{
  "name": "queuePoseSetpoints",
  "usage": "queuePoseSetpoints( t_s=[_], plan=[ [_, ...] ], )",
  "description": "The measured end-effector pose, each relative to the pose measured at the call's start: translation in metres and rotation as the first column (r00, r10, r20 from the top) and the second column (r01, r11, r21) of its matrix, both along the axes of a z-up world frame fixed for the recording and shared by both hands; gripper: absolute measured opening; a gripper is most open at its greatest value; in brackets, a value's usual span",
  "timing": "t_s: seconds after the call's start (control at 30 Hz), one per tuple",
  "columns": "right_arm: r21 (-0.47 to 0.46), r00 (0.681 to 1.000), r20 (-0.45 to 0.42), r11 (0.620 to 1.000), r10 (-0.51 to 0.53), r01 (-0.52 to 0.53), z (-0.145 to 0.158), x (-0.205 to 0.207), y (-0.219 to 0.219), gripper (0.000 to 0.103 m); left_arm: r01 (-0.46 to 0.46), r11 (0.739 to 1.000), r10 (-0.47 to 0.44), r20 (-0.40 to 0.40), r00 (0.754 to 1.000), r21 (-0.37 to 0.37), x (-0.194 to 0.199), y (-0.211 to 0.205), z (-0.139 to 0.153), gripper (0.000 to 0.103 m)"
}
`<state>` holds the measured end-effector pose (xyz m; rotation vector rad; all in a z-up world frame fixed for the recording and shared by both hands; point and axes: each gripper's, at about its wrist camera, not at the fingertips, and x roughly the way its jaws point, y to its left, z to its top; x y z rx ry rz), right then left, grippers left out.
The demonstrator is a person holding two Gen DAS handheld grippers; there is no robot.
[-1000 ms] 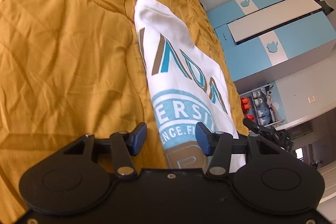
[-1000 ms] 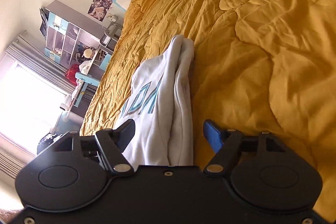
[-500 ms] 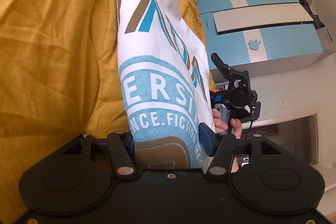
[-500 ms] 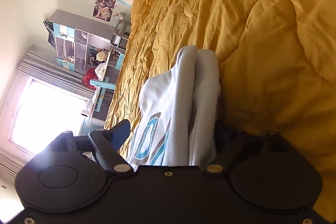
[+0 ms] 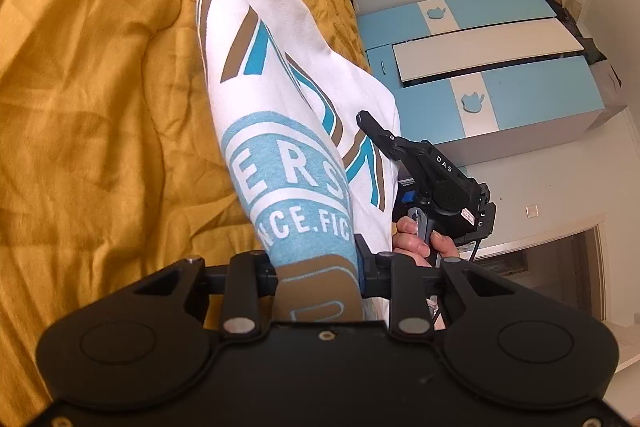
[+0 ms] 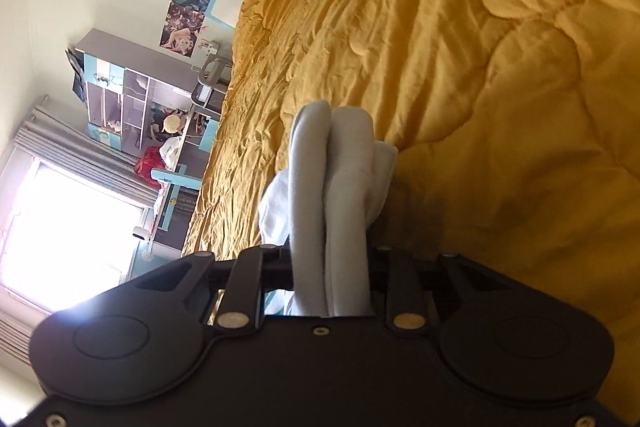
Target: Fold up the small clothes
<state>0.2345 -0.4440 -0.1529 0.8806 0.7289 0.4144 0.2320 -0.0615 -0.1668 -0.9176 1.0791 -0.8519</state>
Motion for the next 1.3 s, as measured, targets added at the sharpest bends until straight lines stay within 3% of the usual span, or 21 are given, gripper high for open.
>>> queuePoseSetpoints(
  t_s=[0.23,0.43,0.57,0.7,0.77,0.87,0.93,1.07,1.13,1.3],
  plan=[
    [-0.013,0.993,0.092,0.997,0.077,-0.076,0.049,0.011,0.051,0.024,-0.053,0.998,0.051,0.124,0.991,0.015,-0.019,0.050,0.059,0.025],
    [0.044,0.965,0.177,0.977,0.196,-0.206,0.069,0.042,0.142,0.023,-0.193,0.979,0.173,0.230,0.958,0.069,-0.043,0.148,0.114,0.025],
    [0.083,0.938,0.205,0.950,0.278,-0.300,0.071,0.065,0.209,0.023,-0.289,0.953,0.259,0.256,0.931,0.088,-0.061,0.209,0.132,0.025],
    [0.078,0.928,0.146,0.931,0.343,-0.356,0.048,0.093,0.269,0.023,-0.363,0.927,0.338,0.203,0.919,0.097,-0.069,0.262,0.111,0.025],
    [0.050,0.930,0.076,0.931,0.358,-0.362,0.024,0.107,0.294,0.023,-0.385,0.917,0.371,0.131,0.919,0.104,-0.064,0.284,0.080,0.026],
    [-0.035,0.936,-0.052,0.936,0.348,-0.350,-0.018,0.121,0.319,0.024,-0.399,0.910,0.405,-0.040,0.913,0.113,-0.058,0.306,0.021,0.029],
    [-0.066,0.939,-0.123,0.942,0.321,-0.330,-0.041,0.124,0.322,0.032,-0.409,0.910,0.414,-0.111,0.903,0.066,-0.060,0.318,-0.009,0.032],
    [0.040,0.942,-0.115,0.949,0.316,-0.314,-0.044,0.108,0.290,0.045,-0.396,0.917,0.399,-0.066,0.914,0.052,-0.074,0.318,0.003,0.046],
    [0.054,0.933,-0.094,0.938,0.346,-0.343,-0.032,0.087,0.270,0.057,-0.397,0.914,0.402,-0.062,0.914,0.085,-0.084,0.313,0.011,0.047],
    [0.070,0.903,-0.073,0.905,0.424,-0.419,-0.014,0.018,0.222,0.072,-0.401,0.908,0.410,-0.064,0.910,0.120,-0.113,0.312,0.023,0.049]
  ],
)
